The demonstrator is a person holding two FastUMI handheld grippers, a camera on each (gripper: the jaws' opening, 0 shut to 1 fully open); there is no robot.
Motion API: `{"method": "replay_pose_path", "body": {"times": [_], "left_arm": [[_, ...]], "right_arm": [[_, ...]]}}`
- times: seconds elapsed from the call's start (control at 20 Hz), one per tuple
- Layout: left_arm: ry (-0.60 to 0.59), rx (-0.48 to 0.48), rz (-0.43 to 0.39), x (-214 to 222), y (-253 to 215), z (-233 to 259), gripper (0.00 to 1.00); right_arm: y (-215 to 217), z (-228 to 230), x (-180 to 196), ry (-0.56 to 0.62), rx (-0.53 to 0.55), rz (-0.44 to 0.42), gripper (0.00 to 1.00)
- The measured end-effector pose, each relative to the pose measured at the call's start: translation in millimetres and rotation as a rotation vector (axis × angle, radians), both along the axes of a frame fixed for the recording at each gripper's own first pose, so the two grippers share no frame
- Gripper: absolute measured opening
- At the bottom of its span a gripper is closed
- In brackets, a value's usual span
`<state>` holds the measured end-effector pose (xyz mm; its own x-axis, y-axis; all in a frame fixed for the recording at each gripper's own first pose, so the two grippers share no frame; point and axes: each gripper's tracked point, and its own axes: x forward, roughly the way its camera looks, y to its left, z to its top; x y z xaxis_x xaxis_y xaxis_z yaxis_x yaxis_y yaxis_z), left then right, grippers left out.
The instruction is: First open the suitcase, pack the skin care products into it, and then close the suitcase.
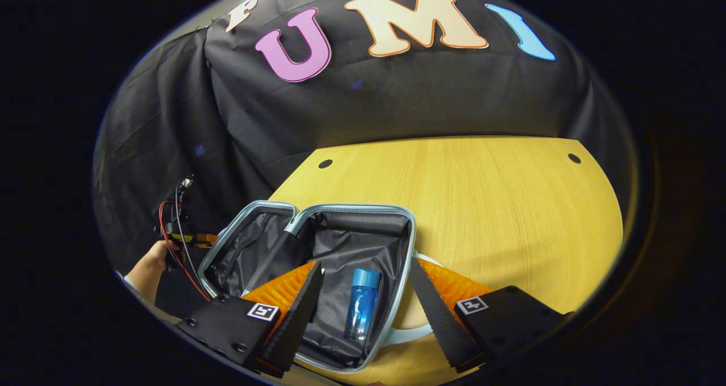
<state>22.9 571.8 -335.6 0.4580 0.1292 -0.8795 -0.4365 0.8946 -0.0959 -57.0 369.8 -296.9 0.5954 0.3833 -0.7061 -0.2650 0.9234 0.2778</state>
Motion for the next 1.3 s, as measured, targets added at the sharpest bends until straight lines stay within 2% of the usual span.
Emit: {"method": "replay_pose_path", "body": {"times": [0.2, 0.4, 0.6, 0.8, 0.95, 1.15, 1.3], "left_arm": [[-0.049, 0.027, 0.005, 3, -10, 22, 0.01], [-0.126, 0.117, 0.005, 2, -9, 69, 0.0], [-0.201, 0.194, -0.017, 3, -30, 133, 0.0], [-0.352, 0.183, -0.024, 8, -58, 211, 0.0], [-0.398, 0.19, -0.059, 3, -79, 256, 0.0], [-0.45, 0.171, -0.087, 5, -121, 280, 0.0], [-0.482, 0.154, -0.138, 10, -159, 301, 0.0]], "right_arm": [[-7, 9, 1, -0.048, -0.002, 0.016, 0.98], [-17, 21, 5, -0.121, 0.012, 0.053, 0.98], [-29, 29, 3, -0.147, 0.042, 0.082, 0.98], [-50, 38, -5, -0.155, 0.054, 0.103, 0.98], [-71, 46, -7, -0.166, 0.052, 0.113, 0.98], [-92, 54, -7, -0.172, 0.068, 0.114, 0.98], [-105, 59, -8, -0.185, 0.074, 0.118, 0.98]]}}
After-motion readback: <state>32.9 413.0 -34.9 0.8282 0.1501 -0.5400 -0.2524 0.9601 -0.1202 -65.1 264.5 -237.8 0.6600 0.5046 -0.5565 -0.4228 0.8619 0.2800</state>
